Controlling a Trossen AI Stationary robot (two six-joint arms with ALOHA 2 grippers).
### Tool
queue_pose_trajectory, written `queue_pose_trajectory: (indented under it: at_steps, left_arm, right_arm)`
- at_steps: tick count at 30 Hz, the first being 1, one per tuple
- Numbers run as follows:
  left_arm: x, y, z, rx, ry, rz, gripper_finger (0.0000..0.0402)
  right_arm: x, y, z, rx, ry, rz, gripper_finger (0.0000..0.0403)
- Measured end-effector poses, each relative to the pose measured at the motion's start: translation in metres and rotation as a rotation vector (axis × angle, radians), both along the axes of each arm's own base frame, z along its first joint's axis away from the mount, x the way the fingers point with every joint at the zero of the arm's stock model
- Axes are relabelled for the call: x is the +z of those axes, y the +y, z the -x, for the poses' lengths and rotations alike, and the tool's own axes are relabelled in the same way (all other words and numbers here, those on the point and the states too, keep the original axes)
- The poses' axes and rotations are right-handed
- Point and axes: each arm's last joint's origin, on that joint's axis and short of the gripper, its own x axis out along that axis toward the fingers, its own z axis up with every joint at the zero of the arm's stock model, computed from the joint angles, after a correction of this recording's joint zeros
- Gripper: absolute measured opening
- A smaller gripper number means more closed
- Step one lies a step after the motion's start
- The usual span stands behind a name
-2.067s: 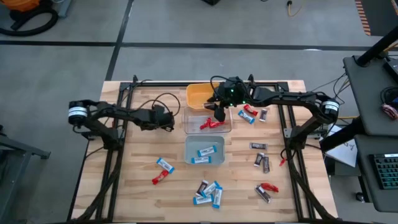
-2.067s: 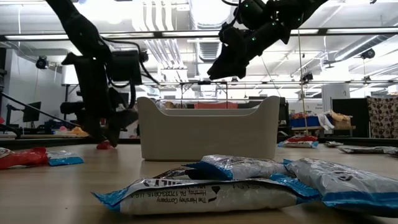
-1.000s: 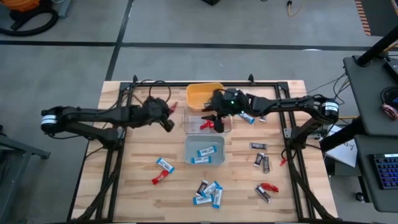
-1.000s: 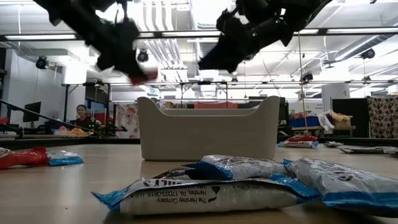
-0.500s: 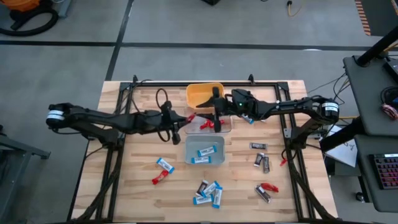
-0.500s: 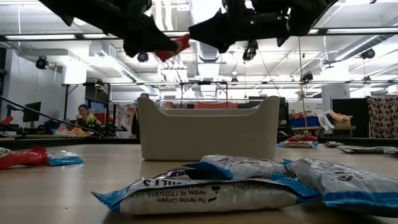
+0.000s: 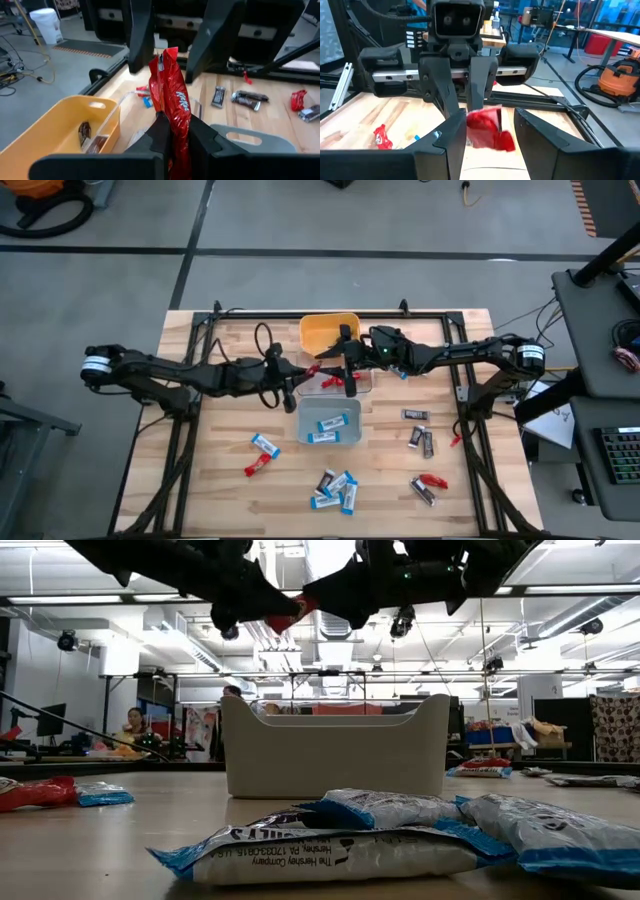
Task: Organize candy in baskets
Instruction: Put the red chocolate bar into the transparent bin
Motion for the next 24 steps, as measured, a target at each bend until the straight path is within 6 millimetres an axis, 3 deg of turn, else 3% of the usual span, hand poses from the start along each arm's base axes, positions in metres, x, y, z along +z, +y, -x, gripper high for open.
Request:
queue_pose_trajectory:
  at_steps: [6,13,18,24]
  left_arm:
    - [0.0009,0.0000,-0.0001,-0.001,-0.008,-0.003,0.0021]
    - [0.0010,-0.0007,-0.0002,-0.010,-0.009,-0.001,0.0024]
    - [0.0009,-0.0006,-0.0001,-0.002,-0.017,0.029,0.0048]
    - [-0.0001,0.0001,0.0011,0.008,0.001,0.025,0.0119]
  right_arm:
    - [-0.0003,0.0000,0.0001,0.001,0.000,0.005,0.0132]
    - [-0.0002,0.0024,0.0004,0.091,-0.007,0.038,0.0022]
    - [-0.0003,0.0022,0.0005,0.095,-0.006,0.037,0.0016]
    - [-0.0003,0.0019,0.0019,0.097,0.029,0.034,0.0014]
